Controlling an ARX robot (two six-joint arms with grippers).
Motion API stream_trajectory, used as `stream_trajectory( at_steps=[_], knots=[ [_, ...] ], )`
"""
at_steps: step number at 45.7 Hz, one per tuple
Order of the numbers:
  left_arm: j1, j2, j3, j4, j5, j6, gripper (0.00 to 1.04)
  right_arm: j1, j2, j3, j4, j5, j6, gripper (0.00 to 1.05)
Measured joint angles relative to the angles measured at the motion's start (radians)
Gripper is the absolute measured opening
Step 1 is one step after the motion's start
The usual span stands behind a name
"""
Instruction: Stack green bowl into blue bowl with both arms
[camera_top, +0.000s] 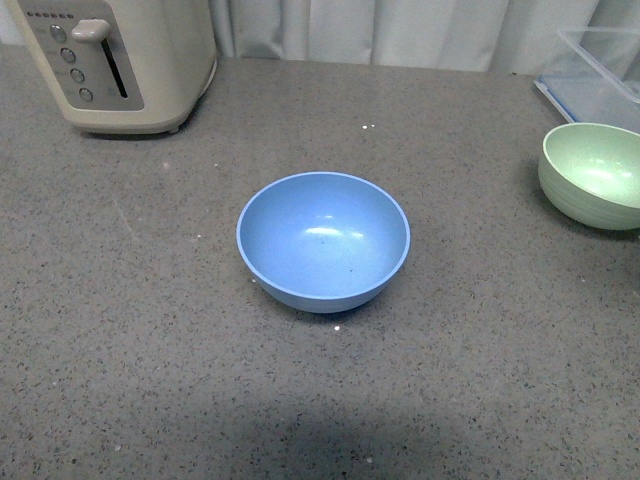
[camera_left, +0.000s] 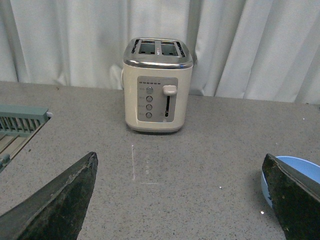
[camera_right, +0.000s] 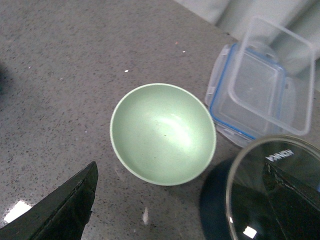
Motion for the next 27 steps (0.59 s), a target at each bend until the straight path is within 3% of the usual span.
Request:
stream_trajectory(
  at_steps=[9,27],
  knots=[
    [0.000,0.000,0.000,0.000,0.000,0.000,0.98,0.084,0.140,0.025,-0.021,-0.021,-0.084,0.96],
    [0.000,0.000,0.000,0.000,0.000,0.000,0.98,0.135,0.358,0.084,0.021,-0.025,-0.098,0.96]
  ],
)
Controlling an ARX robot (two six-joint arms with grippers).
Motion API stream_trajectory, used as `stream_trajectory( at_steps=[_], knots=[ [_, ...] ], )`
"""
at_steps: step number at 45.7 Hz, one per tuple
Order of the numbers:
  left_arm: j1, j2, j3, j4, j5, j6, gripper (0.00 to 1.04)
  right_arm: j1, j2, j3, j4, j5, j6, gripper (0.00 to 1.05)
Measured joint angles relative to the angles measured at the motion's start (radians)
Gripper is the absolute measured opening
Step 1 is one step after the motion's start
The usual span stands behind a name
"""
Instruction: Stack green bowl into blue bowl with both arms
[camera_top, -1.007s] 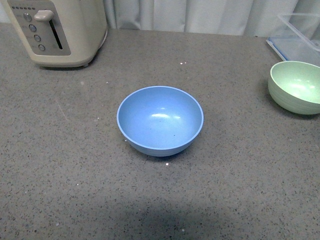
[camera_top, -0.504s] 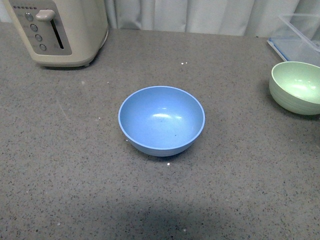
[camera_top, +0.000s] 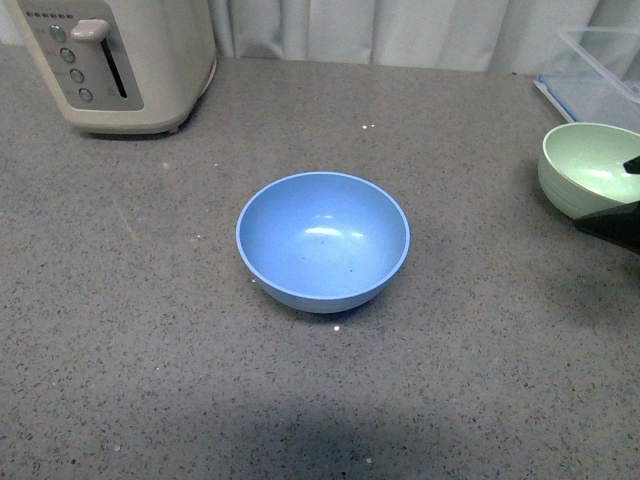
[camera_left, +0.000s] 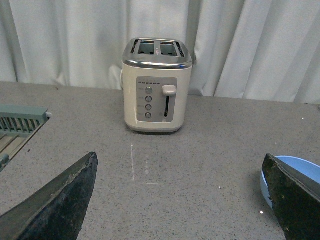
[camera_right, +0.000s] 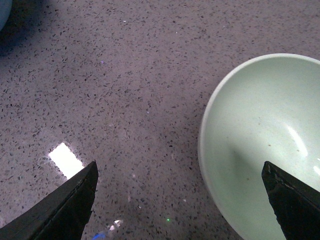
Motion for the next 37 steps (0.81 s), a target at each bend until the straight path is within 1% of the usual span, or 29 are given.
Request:
stream_trajectory(
  at_steps=[24,26,31,37],
  knots=[
    [0.000,0.000,0.000,0.000,0.000,0.000,0.98,0.013,0.158,0.091,0.020,0.022,0.004,0.96],
    [0.000,0.000,0.000,0.000,0.000,0.000,0.98,0.013,0.163,0.094,0.025,0.027,0.005,0.93],
    [0.000,0.000,0.000,0.000,0.000,0.000,0.98,0.013,0.168,0.101,0.031,0.031,0.005,0.76],
    [0.000,0.000,0.000,0.000,0.000,0.000,0.98,0.013,0.168,0.104,0.034,0.032,0.004,0.60]
  ],
)
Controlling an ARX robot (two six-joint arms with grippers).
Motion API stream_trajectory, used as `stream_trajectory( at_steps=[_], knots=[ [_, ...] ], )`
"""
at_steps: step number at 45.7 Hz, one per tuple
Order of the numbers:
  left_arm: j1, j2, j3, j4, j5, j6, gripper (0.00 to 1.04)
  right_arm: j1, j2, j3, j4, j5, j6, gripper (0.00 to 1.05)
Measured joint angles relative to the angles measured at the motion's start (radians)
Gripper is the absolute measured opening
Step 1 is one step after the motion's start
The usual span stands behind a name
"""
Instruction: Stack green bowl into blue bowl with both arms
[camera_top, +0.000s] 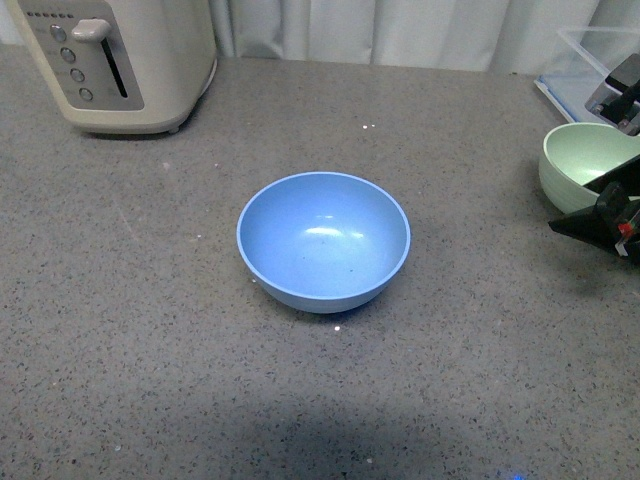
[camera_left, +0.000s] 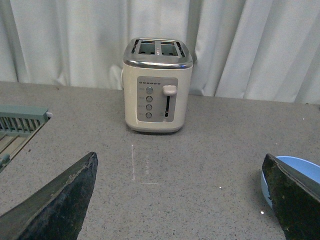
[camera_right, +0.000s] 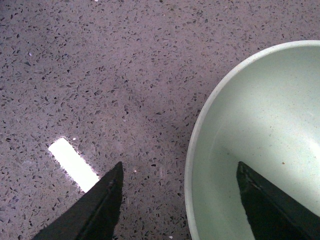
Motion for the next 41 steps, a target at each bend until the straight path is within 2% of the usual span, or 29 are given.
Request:
stream_trajectory(
  at_steps=[19,31,41],
  knots=[
    [0.000,0.000,0.000,0.000,0.000,0.000,0.98,0.000,-0.001,0.013,-0.008,0.013,-0.028,0.03],
    [0.000,0.000,0.000,0.000,0.000,0.000,0.98,0.009,-0.031,0.032,-0.010,0.006,-0.040,0.02],
    [0.000,0.000,0.000,0.000,0.000,0.000,0.98,0.090,-0.156,0.114,-0.071,-0.047,-0.048,0.02]
  ],
)
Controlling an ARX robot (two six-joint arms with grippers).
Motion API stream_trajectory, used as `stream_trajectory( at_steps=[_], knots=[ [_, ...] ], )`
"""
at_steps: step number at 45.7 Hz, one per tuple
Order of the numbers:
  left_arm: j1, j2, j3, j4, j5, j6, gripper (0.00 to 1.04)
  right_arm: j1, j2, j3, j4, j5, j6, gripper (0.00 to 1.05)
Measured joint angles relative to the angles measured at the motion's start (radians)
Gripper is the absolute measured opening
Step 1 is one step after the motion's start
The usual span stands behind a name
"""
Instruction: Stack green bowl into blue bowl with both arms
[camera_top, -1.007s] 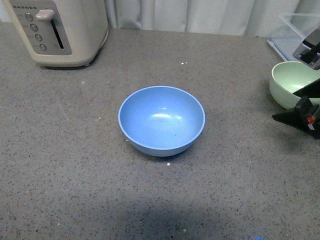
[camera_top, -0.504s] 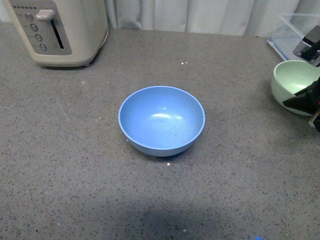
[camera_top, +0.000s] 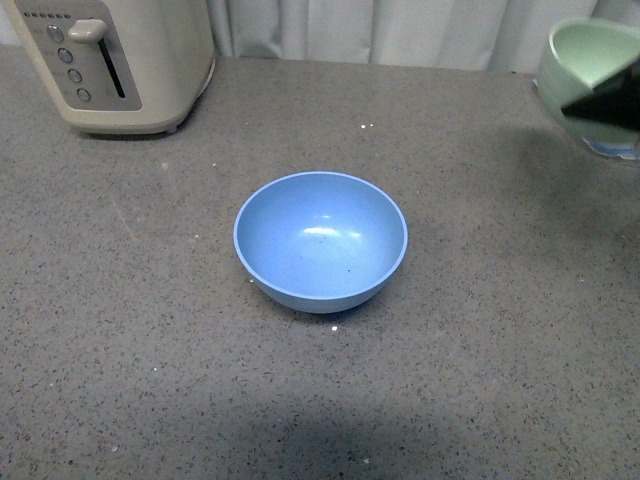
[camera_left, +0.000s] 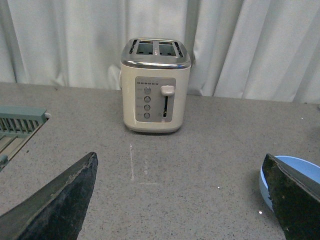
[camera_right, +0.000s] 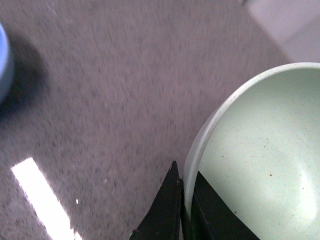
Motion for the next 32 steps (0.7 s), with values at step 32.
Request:
stream_trajectory(
  at_steps=[32],
  knots=[
    [0.000,0.000,0.000,0.000,0.000,0.000,0.98,0.447,-0.056,0.007,-0.106,-0.053,-0.027,0.02]
  ],
)
